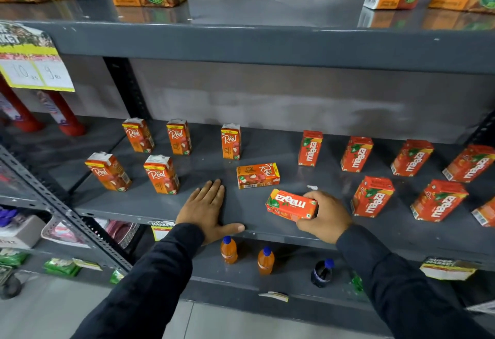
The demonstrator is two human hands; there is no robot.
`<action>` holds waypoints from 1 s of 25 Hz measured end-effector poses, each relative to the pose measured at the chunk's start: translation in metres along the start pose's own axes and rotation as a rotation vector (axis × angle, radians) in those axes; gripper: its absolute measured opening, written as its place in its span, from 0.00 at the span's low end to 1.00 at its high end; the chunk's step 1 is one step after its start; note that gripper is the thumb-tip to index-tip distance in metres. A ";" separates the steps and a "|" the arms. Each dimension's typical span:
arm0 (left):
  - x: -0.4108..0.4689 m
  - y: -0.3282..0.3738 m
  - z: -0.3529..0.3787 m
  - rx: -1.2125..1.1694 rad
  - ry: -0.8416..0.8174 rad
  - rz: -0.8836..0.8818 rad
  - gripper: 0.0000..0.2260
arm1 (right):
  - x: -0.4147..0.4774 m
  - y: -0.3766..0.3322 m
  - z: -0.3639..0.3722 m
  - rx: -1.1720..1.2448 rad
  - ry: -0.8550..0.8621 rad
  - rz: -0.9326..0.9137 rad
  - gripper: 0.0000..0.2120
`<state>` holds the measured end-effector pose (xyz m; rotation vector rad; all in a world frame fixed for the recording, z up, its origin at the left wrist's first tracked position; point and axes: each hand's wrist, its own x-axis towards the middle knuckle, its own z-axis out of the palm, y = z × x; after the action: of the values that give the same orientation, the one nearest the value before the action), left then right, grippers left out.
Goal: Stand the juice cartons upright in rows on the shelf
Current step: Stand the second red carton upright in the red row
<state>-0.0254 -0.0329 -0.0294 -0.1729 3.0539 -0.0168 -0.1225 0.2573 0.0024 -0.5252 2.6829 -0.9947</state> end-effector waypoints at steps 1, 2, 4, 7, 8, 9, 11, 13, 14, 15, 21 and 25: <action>0.000 0.000 0.000 -0.001 0.000 0.002 0.58 | -0.004 0.000 0.000 0.064 -0.025 0.057 0.21; 0.000 0.000 0.001 -0.003 0.004 0.004 0.58 | -0.007 -0.001 0.000 0.169 -0.074 0.118 0.22; 0.001 -0.001 0.001 -0.007 0.008 0.003 0.58 | -0.013 -0.004 -0.003 0.467 -0.194 0.235 0.24; 0.001 0.000 0.001 -0.006 -0.001 -0.003 0.58 | -0.019 -0.007 -0.010 0.825 -0.296 0.405 0.16; 0.001 0.000 0.000 -0.005 -0.006 -0.004 0.58 | -0.021 -0.008 -0.012 0.901 -0.324 0.467 0.14; 0.001 0.000 0.000 -0.005 -0.009 -0.005 0.58 | -0.024 -0.008 -0.013 0.951 -0.358 0.521 0.13; 0.000 0.000 0.000 -0.002 -0.011 -0.005 0.58 | -0.031 -0.009 -0.011 1.052 -0.436 0.587 0.14; -0.001 0.000 0.000 -0.002 -0.009 -0.004 0.58 | -0.039 -0.012 -0.004 1.256 -0.468 0.619 0.16; -0.001 0.000 -0.001 -0.003 -0.010 -0.005 0.58 | -0.043 -0.015 -0.001 1.376 -0.448 0.616 0.18; 0.000 0.000 -0.001 -0.003 -0.014 -0.006 0.58 | -0.046 -0.018 0.002 1.477 -0.410 0.598 0.20; -0.001 0.002 -0.003 -0.002 -0.022 -0.004 0.58 | -0.060 -0.039 0.005 1.422 -0.184 0.241 0.17; -0.002 0.002 -0.005 0.003 -0.029 -0.004 0.57 | -0.066 -0.049 -0.001 1.143 -0.042 0.043 0.22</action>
<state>-0.0242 -0.0308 -0.0244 -0.1772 3.0245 -0.0186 -0.0505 0.2502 0.0412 -0.2102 1.6258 -2.1435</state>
